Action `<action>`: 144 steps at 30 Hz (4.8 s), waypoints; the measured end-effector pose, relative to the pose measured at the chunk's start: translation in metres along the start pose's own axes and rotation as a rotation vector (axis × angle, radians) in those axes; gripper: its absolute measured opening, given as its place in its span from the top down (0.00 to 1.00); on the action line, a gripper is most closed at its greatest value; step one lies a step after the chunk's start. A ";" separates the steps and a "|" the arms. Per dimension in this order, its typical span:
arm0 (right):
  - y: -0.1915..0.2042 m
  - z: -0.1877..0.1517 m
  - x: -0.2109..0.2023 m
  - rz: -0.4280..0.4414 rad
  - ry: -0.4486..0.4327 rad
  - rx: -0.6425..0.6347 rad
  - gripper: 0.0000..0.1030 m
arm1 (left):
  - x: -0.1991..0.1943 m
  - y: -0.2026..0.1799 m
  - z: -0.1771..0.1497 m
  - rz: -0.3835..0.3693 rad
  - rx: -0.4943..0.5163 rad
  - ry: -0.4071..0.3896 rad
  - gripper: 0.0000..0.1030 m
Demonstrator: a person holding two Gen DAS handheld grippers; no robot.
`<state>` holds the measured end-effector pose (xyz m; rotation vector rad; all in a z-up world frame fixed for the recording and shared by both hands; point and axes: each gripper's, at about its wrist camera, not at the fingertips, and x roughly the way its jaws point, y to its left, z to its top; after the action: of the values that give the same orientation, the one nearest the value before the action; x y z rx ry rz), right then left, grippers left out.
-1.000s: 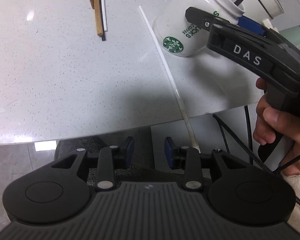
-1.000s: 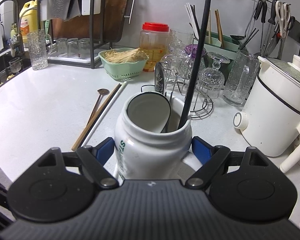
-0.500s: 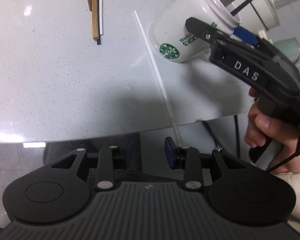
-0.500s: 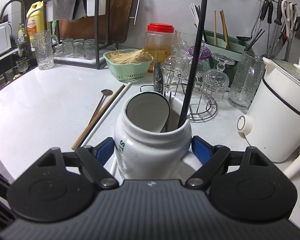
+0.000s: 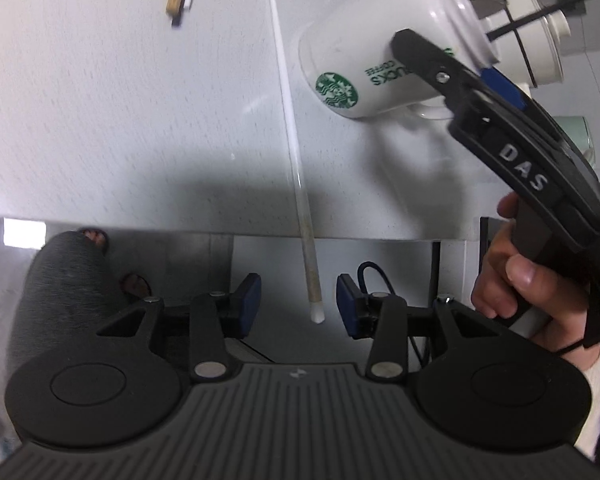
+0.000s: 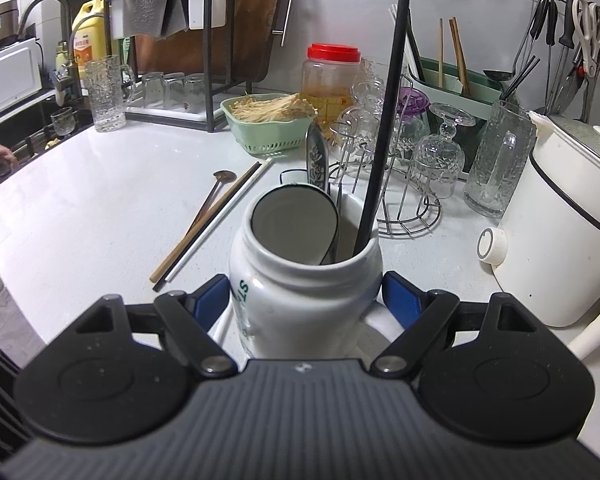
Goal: Organize utensils
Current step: 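Lift the white chopstick off the counter with the left tool, then carry the white chopstick toward the mug with the left tool, then lower the long white chopstick into the mug held by the right tool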
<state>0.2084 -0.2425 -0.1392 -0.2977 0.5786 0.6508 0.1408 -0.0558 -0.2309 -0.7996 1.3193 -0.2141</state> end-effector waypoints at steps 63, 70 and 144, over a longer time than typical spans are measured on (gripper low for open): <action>0.013 -0.002 0.000 -0.050 -0.001 -0.005 0.18 | -0.167 -0.026 0.053 0.134 0.055 -0.186 0.92; 0.022 0.000 0.004 -0.070 -0.003 -0.011 0.18 | -0.188 -0.044 0.076 0.150 0.088 -0.174 0.92; 0.051 0.007 0.020 -0.142 -0.001 -0.051 0.17 | -0.132 -0.224 0.137 0.459 0.874 0.162 0.90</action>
<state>0.1915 -0.1913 -0.1494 -0.3828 0.5357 0.5295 0.2959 -0.0880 0.0173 0.2628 1.3458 -0.4490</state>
